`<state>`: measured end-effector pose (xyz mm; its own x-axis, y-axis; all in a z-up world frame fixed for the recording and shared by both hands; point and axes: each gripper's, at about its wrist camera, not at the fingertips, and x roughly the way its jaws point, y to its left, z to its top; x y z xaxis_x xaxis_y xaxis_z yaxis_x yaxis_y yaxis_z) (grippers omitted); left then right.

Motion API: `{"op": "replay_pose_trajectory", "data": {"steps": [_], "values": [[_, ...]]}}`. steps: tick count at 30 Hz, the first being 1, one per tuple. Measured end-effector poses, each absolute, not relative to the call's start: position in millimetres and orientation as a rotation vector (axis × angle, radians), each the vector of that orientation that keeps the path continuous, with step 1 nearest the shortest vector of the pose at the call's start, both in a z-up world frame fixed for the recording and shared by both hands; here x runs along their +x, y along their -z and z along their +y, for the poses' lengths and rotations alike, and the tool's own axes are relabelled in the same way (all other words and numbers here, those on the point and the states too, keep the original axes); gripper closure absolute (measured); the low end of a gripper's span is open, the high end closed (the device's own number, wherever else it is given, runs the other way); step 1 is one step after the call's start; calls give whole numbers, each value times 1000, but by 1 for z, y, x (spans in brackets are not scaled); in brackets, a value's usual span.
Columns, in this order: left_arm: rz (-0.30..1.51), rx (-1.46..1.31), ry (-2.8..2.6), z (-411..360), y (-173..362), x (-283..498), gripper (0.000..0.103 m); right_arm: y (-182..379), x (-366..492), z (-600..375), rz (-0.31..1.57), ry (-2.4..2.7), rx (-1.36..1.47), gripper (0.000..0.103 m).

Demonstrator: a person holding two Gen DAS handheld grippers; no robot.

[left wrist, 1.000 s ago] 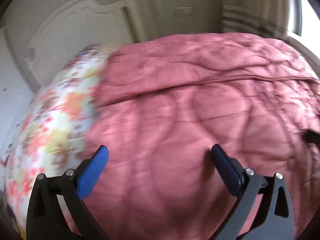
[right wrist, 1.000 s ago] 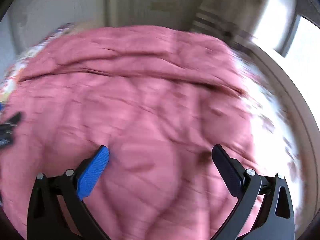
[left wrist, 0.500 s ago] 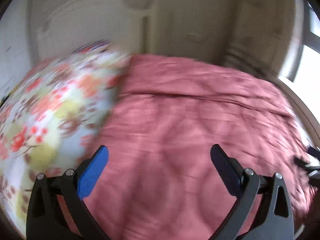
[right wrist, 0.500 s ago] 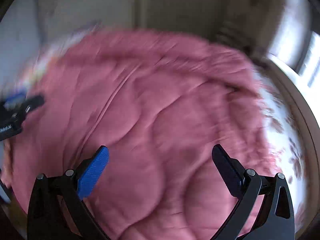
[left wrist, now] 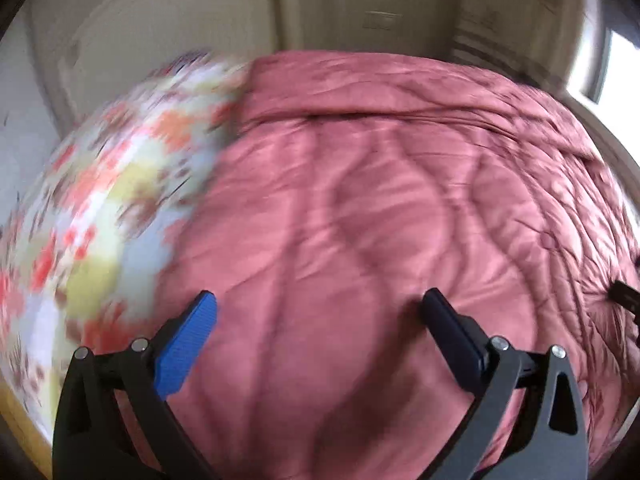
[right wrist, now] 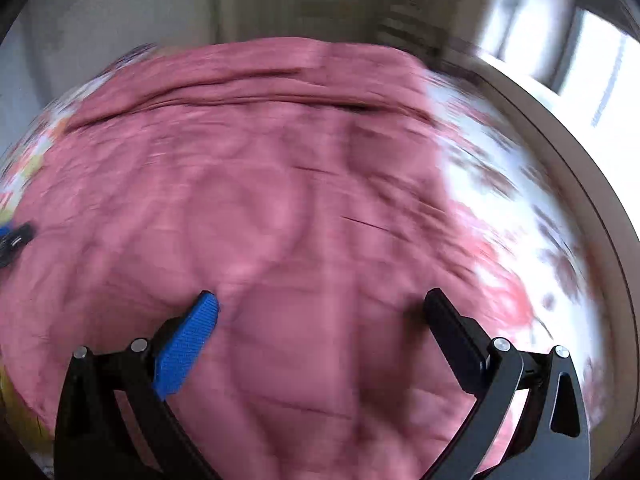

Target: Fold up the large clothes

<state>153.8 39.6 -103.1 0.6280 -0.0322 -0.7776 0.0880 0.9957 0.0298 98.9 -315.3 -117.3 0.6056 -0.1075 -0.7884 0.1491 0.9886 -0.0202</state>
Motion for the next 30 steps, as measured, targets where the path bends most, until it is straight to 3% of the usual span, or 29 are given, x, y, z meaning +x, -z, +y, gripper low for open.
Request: {"op": "replay_pose_trajectory", "data": {"steps": [4, 9, 14, 17, 25, 30], "values": [[893, -1, 43, 76, 113, 150, 2, 123, 87, -334, 899, 163, 116, 4], [843, 32, 49, 56, 95, 128, 2, 102, 72, -282, 835, 92, -12, 4], [780, 161, 221, 1, 84, 99, 2, 123, 58, -227, 854, -56, -150, 4], [877, 210, 242, -12, 112, 102, 2, 126, 54, -243, 846, -89, -57, 4], [852, 124, 245, 29, 105, 88, 2, 115, 27, -287, 827, 7, -45, 4], [834, 101, 113, 68, 113, 76, 2, 131, -2, -340, 817, 57, 109, 4]]}}
